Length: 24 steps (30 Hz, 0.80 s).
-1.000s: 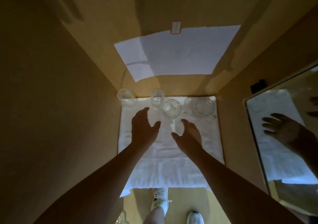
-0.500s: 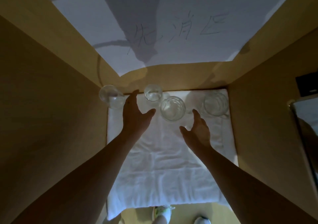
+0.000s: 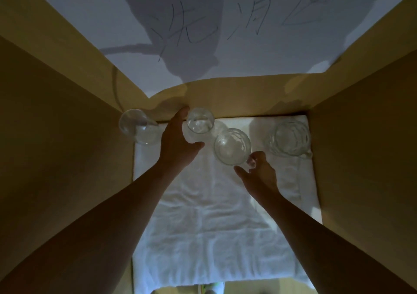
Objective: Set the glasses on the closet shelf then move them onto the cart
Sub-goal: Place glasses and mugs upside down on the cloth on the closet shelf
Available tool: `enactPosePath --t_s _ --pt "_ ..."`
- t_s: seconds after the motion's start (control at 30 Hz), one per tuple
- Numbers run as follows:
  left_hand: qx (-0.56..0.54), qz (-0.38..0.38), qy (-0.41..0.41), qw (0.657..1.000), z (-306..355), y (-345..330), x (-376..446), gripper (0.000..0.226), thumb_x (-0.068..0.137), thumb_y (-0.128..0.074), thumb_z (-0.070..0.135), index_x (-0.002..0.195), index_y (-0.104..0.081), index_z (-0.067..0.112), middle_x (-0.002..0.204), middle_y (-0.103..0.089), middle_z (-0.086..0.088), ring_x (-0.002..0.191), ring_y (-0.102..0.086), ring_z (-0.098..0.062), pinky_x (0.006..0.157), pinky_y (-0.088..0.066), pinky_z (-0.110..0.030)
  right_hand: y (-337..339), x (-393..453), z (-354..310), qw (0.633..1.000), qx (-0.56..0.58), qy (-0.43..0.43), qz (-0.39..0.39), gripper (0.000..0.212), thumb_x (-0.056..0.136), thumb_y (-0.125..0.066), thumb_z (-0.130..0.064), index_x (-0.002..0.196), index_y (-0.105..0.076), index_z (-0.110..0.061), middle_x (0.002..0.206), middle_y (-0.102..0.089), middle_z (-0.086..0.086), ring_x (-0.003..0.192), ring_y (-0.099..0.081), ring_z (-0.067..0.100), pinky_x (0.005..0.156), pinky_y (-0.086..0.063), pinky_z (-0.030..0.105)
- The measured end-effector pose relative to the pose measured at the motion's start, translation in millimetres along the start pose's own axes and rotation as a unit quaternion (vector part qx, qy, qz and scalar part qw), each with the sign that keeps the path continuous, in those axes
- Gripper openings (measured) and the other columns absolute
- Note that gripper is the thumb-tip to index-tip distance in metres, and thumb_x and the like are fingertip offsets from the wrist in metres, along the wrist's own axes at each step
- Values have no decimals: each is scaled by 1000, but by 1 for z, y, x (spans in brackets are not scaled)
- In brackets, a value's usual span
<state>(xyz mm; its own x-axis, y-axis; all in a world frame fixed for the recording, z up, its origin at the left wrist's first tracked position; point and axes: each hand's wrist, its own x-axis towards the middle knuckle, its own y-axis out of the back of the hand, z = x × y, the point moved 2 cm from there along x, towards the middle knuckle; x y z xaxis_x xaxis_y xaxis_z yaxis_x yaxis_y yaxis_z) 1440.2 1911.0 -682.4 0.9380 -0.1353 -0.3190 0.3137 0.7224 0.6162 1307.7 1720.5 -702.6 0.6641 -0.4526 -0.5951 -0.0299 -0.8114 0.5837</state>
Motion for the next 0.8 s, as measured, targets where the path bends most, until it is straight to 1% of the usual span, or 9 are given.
enactPosePath --t_s 0.07,0.1,0.17,0.2,0.3,0.43,0.53,0.7,0.8 --pt "8 -10 -12 1000 2 -4 6 76 72 -89 25 137 -51 27 107 -59 23 100 -55 2 79 -40 -10 -2 -1 6 999 22 -19 -18 30 87 -77 -33 103 -56 -17 97 -63 -13 84 -60 4 67 -43 14" --pt "11 -16 -17 1000 3 -7 9 72 69 -89 34 132 -54 28 105 -61 22 100 -59 0 80 -43 -14 -4 -2 9 998 41 -25 -32 26 88 -76 -36 95 -58 -18 90 -64 -12 82 -62 5 70 -48 17" --pt "0 -19 -22 1000 3 -13 13 76 60 -87 52 126 -56 29 111 -67 16 104 -64 -6 87 -53 -28 -11 -4 12 994 76 -41 -61 26 86 -73 -46 85 -60 -23 87 -70 -6 88 -69 16 85 -58 37" --pt "-8 -10 -22 1000 2 -14 13 80 57 -87 54 126 -56 29 112 -67 14 104 -65 -7 89 -54 -31 -13 -6 14 992 84 -50 -76 28 85 -72 -50 85 -61 -24 89 -71 -3 91 -71 21 88 -58 45" --pt "-17 32 -24 999 2 -14 7 83 61 -95 40 130 -53 23 111 -65 15 99 -62 -6 82 -46 -17 -14 -18 17 979 155 -87 -100 23 90 -73 -39 89 -63 -18 90 -70 4 94 -72 30 85 -60 50" --pt "-9 45 -43 998 -2 -10 -13 78 60 -96 34 124 -55 19 102 -62 16 92 -61 -6 71 -37 -4 -13 -34 25 964 197 -117 -135 20 94 -71 -32 94 -66 -13 94 -69 7 98 -71 28 84 -62 42" --pt "-4 39 -27 999 -8 -12 -35 77 60 -96 35 124 -56 20 105 -64 13 95 -63 -11 78 -45 -18 -14 -39 27 958 225 -123 -131 19 96 -69 -32 93 -66 -14 92 -69 7 87 -70 21 77 -62 34" --pt "-7 53 -9 999 -8 -8 -78 85 60 -97 38 131 -54 20 121 -67 4 107 -65 -18 91 -56 -38 -5 -60 21 949 259 -139 -115 21 99 -64 -29 91 -64 -9 81 -63 8 77 -62 21 88 -61 42" --pt "-13 65 -11 998 1 -1 -104 85 58 -97 37 130 -56 20 121 -68 3 108 -65 -20 93 -56 -42 5 -79 17 952 251 -140 -108 23 100 -62 -30 91 -64 -9 82 -60 8 78 -60 21 91 -59 45"
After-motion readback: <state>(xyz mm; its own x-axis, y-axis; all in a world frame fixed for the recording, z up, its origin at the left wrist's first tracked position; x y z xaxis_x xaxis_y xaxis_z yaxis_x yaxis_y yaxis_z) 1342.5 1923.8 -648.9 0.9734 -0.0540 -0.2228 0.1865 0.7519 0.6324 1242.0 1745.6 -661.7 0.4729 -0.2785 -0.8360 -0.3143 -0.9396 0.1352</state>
